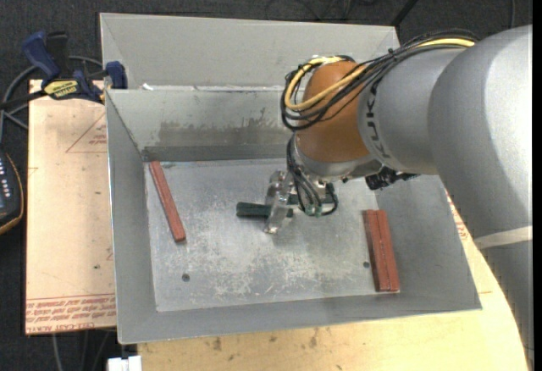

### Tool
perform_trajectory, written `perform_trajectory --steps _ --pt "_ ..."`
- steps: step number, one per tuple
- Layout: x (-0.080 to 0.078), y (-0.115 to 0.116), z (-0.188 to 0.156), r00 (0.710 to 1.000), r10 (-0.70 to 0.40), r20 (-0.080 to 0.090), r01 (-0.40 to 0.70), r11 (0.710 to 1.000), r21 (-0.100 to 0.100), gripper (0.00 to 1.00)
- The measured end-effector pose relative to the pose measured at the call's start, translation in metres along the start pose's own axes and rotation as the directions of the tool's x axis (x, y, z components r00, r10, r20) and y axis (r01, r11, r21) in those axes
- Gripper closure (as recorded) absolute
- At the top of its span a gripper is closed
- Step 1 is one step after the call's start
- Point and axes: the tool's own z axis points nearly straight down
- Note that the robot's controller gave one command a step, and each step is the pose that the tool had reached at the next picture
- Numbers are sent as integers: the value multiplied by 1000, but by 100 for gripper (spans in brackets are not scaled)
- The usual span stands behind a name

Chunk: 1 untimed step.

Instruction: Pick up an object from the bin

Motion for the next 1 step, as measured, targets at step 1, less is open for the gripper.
perform_trajectory --steps 1 --pt "-12 -24 -218 1000 -5 9 5 1000 -2 100"
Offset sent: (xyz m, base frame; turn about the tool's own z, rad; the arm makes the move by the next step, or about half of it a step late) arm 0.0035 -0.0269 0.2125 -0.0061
